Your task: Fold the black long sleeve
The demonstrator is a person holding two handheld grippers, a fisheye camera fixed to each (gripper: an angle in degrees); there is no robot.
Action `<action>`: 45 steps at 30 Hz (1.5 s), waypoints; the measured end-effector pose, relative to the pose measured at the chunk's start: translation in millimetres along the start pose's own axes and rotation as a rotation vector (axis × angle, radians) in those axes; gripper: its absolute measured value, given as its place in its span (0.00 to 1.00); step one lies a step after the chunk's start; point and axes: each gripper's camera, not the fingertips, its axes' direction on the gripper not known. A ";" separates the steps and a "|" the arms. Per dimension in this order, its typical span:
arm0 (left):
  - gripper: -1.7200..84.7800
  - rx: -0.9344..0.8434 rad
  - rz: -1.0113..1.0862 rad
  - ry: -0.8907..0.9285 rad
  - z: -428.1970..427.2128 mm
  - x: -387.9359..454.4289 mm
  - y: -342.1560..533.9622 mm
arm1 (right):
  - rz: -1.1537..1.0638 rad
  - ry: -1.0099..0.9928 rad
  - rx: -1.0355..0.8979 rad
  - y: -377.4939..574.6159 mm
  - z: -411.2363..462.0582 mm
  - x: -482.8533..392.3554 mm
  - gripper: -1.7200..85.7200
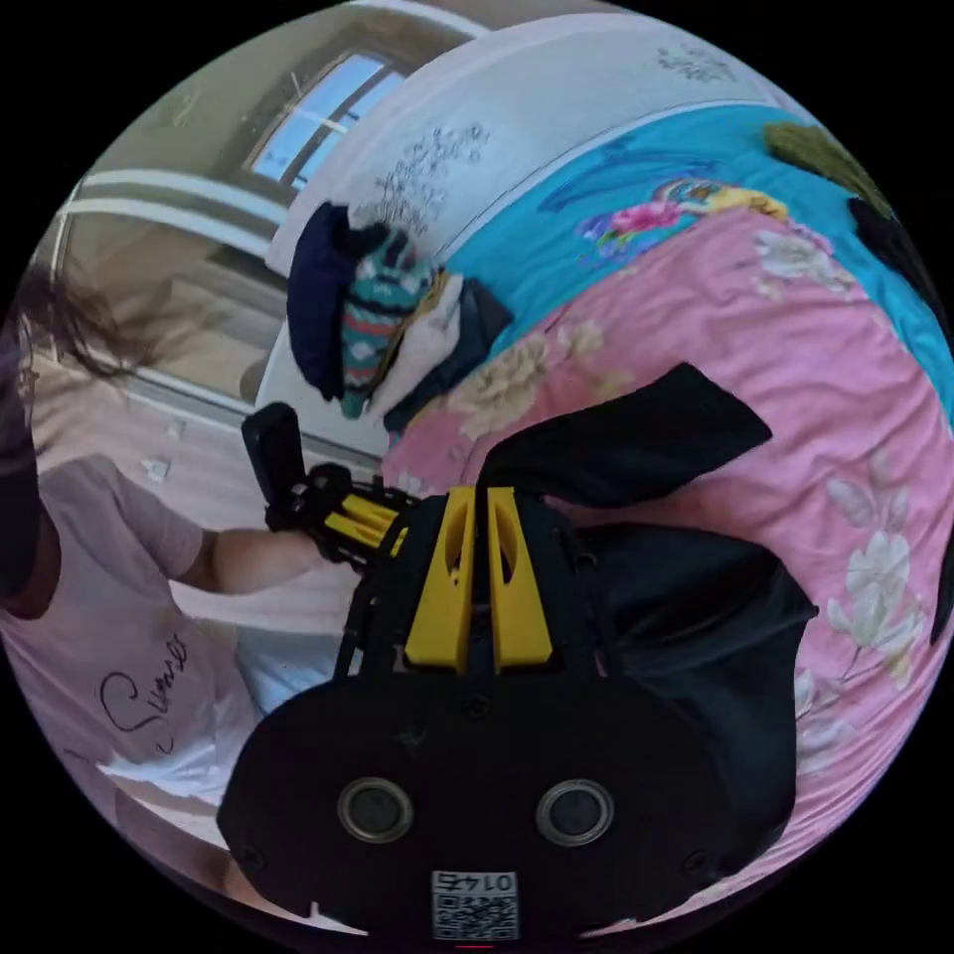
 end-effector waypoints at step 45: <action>0.02 0.243 -0.810 -0.070 -409.1 -13.2 196.5 | -0.198 -0.131 -0.162 -209.5 331.9 -157.6 0.05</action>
